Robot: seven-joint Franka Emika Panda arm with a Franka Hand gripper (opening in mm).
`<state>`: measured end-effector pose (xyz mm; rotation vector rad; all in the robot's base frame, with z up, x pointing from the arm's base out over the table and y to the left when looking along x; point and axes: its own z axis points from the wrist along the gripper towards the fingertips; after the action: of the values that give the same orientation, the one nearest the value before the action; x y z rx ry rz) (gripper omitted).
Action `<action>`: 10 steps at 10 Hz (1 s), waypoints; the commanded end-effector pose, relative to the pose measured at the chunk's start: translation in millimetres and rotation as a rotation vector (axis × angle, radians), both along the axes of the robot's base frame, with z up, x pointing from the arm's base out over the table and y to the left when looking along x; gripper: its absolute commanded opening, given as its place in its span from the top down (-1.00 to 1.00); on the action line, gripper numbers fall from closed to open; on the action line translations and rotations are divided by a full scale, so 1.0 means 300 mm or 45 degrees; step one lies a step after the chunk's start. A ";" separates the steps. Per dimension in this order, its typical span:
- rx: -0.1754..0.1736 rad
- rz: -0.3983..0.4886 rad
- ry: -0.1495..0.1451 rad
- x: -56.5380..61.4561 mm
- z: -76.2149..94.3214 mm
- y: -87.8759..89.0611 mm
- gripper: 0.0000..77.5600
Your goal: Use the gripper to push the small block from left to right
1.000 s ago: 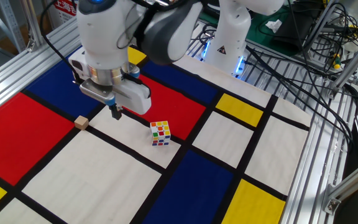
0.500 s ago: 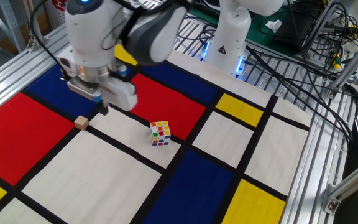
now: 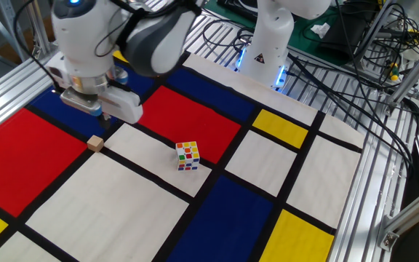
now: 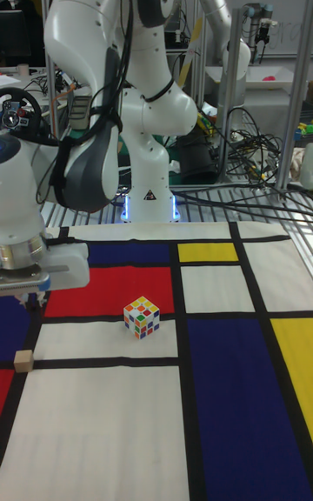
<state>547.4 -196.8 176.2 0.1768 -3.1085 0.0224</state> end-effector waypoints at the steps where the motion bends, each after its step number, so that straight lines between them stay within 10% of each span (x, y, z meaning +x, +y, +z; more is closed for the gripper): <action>1: -0.007 0.051 -0.001 0.011 -0.006 -0.019 1.00; 10: 0.026 -0.096 0.011 0.011 -0.006 -0.019 1.00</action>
<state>550.1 -202.0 173.0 0.0740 -3.1042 -0.0170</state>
